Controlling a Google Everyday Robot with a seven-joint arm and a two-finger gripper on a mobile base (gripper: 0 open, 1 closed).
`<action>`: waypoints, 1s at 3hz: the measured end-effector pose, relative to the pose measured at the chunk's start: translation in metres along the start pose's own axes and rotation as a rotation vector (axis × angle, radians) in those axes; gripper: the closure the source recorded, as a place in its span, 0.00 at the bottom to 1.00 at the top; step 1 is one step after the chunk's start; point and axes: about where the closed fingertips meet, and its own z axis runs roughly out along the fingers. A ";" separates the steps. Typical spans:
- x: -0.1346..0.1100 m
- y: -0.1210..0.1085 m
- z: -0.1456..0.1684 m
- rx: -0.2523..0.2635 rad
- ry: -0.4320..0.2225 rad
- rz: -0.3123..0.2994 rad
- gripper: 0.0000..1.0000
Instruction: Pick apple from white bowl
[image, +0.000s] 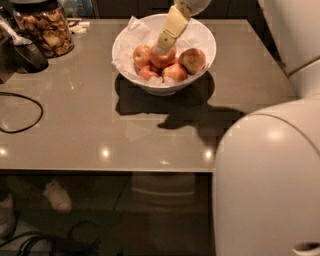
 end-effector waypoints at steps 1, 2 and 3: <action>-0.012 -0.006 0.010 -0.009 -0.008 0.023 0.00; -0.020 -0.012 0.017 -0.009 -0.012 0.039 0.10; -0.024 -0.016 0.022 -0.007 -0.010 0.049 0.12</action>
Offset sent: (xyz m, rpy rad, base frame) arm 0.0143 0.0051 0.0006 -0.0319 0.1260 -0.0237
